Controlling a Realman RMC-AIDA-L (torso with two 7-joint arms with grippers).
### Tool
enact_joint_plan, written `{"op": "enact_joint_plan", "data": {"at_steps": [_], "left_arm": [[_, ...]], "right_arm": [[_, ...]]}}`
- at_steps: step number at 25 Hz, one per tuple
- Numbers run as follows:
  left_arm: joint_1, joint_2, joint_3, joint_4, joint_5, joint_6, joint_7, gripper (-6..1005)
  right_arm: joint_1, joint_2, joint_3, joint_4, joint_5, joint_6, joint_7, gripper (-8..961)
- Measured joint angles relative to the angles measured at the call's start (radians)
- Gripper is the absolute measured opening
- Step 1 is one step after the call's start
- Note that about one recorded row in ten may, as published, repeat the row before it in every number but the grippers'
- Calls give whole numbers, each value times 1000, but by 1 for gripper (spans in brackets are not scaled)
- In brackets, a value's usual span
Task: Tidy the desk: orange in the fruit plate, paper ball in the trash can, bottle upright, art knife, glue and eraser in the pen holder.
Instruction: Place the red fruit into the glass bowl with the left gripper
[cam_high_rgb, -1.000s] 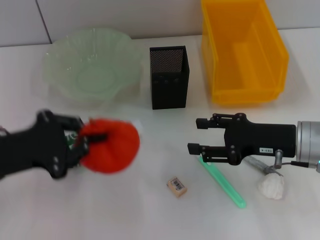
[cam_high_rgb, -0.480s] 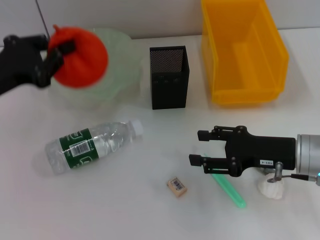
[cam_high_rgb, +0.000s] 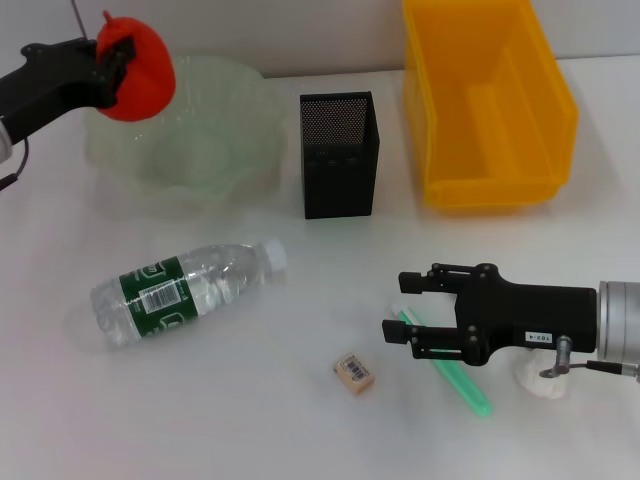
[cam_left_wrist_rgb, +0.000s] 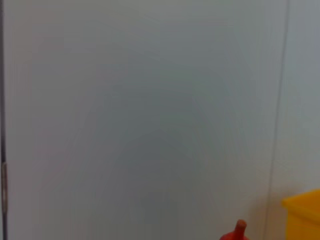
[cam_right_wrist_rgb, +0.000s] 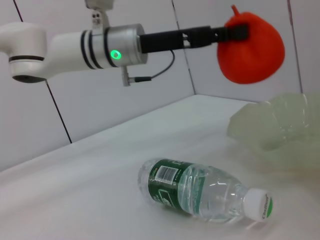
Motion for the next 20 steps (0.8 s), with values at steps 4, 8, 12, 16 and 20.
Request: {"op": "enact_joint_plan", "data": {"at_steps": [4,8,12,16,20], "left_arm": [[-56,-2,4,-63,-1,-95,2,91],[-104,-3,5,-120,-1,-170,13,91],[-158,-7,5,-193,-1,-216,80,91],[-195,-9,5,-243,-1,-268,106,90],[-209,-9,5,-262,-1,-285,119,91]], "right_arm": [[-3,-1,7,-1,0,-9,0,710],[-5,-1,18,-2,1,-18,-1,709],[-12,-1,32,-3,1,-26,-1,709],[-18,-1,33,-1,2,-40,-1,709],[-22,1,34,2,3,-44,-1,709]]}}
